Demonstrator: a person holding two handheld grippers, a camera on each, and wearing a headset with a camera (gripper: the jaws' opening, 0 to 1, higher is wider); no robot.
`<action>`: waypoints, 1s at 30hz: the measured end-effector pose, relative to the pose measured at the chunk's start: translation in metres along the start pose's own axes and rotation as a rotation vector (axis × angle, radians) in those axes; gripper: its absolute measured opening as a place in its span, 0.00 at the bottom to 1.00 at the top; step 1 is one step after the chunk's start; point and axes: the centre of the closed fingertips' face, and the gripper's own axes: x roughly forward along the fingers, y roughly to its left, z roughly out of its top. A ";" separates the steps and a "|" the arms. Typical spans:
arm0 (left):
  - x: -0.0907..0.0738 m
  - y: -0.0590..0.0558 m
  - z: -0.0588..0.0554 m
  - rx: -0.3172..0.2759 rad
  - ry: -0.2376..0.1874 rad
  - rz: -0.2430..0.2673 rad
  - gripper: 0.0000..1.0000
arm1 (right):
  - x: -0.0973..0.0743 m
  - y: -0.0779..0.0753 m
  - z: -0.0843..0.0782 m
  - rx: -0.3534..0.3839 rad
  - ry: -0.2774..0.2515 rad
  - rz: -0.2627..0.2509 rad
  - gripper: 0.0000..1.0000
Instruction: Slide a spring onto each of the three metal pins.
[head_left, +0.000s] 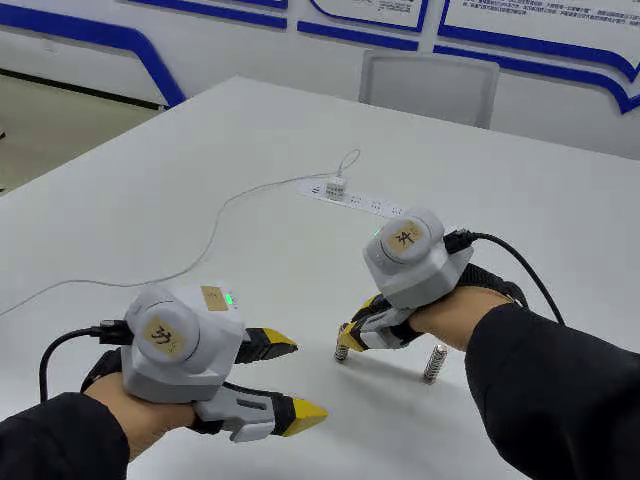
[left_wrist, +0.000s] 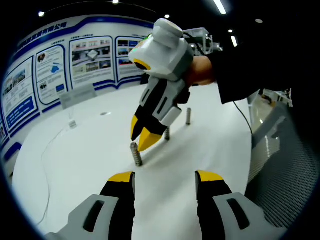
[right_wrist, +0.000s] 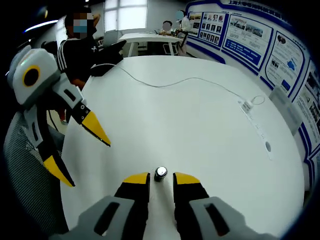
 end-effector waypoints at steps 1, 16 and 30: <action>0.000 0.000 0.000 0.002 0.001 0.000 0.50 | -0.003 0.000 -0.001 -0.001 -0.004 -0.004 0.20; 0.001 -0.002 -0.001 0.007 0.006 -0.004 0.52 | -0.040 0.010 -0.015 0.044 -0.079 -0.040 0.24; 0.002 -0.004 -0.002 0.008 0.014 -0.015 0.56 | -0.072 0.020 -0.048 0.105 -0.119 -0.088 0.28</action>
